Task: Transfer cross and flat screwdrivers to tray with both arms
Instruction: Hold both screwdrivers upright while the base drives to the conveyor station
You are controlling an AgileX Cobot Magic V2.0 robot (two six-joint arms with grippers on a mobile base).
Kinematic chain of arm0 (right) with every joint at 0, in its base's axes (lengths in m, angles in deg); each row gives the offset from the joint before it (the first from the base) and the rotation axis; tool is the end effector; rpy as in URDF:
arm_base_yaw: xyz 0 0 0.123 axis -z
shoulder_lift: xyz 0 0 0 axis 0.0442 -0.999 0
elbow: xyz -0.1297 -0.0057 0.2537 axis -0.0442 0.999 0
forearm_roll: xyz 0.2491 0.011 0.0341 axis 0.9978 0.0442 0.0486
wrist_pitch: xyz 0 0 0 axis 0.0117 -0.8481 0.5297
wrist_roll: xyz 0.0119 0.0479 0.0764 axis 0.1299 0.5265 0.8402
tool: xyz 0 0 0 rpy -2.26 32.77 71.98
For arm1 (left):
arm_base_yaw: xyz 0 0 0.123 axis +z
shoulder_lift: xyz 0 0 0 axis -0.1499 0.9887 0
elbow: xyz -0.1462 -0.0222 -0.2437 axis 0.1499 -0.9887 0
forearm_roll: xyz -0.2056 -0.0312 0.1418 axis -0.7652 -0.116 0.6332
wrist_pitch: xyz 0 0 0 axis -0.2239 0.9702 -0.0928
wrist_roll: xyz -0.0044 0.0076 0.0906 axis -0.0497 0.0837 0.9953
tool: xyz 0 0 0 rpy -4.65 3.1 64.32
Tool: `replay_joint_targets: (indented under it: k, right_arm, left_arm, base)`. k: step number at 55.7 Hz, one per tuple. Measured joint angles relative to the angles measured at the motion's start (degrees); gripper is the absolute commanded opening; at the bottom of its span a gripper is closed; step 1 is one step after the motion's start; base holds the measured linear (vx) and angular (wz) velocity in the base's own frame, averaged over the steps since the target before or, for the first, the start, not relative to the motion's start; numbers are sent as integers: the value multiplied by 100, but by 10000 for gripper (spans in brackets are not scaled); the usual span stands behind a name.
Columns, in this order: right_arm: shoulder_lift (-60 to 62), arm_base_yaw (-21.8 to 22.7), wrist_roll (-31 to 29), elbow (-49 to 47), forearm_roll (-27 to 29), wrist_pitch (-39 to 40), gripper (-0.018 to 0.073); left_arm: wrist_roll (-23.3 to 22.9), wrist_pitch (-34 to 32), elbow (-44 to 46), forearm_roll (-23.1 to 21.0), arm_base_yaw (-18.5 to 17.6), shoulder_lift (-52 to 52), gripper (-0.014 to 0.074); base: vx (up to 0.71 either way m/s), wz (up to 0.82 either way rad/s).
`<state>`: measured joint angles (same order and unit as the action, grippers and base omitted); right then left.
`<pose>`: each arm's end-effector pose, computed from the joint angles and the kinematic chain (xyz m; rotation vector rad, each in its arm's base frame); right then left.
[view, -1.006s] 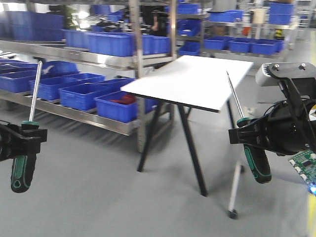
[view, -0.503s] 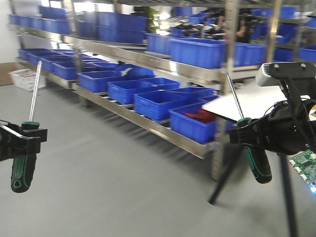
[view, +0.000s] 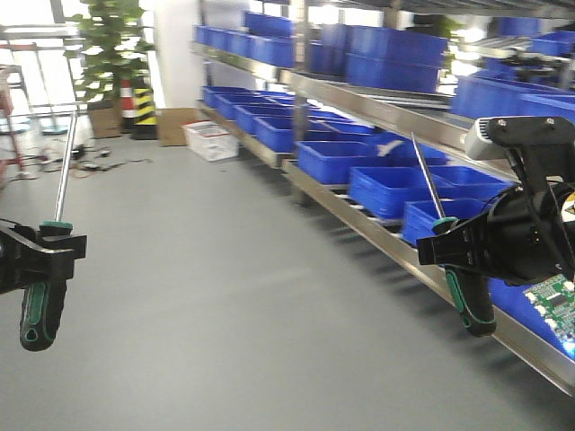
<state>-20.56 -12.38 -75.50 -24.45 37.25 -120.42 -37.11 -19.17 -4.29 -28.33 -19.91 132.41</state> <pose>0.2774 0.0796 0.4052 -0.2703 2.1700 0.2387 0.2421 -0.0653 0.3996 0.2348 1.9845 -0.3594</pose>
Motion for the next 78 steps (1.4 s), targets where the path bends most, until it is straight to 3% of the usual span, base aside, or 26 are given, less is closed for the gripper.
replay_joint_targets:
  k: [37,78]
  right_arm:
    - [0,0,0,0,11,-12,-8]
    - [0,0,0,0,17,-12,-8]
  left_arm:
    - [0,0,0,0,0,0,3]
    - [0,0,0,0,0,0,3]
  base:
    - [59,45]
    - [58,5]
